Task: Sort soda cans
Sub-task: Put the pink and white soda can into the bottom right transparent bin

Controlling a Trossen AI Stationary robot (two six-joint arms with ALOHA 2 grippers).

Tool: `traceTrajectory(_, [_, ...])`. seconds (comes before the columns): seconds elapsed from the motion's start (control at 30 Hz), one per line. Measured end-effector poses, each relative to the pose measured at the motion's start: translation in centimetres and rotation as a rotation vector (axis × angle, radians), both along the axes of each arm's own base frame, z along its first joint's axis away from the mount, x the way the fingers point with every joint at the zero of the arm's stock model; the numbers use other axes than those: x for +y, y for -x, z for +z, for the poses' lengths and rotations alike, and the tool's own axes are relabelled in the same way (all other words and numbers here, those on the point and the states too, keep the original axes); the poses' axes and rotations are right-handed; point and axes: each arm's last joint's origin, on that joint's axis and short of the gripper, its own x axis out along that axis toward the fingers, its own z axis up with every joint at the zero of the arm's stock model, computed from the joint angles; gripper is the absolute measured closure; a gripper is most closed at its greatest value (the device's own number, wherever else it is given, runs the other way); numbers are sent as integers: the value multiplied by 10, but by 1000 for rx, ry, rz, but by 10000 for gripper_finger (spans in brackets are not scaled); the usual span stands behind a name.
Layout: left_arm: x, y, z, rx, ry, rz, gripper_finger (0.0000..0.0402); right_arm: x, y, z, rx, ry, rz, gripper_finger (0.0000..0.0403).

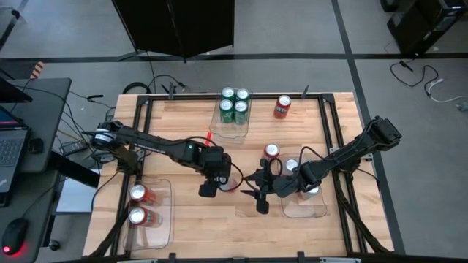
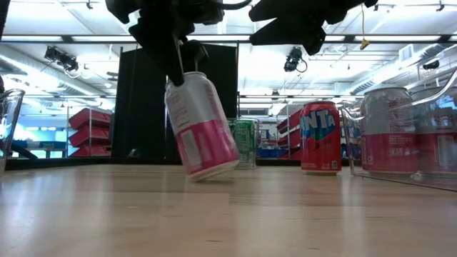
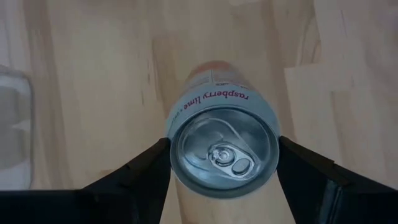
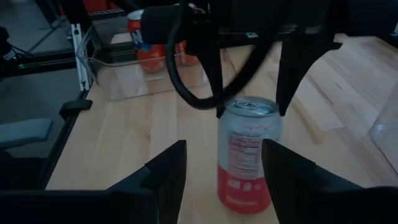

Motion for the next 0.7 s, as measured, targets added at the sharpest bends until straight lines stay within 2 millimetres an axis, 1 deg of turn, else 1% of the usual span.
traceTrajectory(0.17, [-3, -1, 5, -12, -4, 11, 138, 0, 0, 0, 0, 0, 0, 200])
traceTrajectory(0.7, [-3, -2, 6, -20, 14, 38, 122, 0, 0, 0, 1, 1, 0, 162])
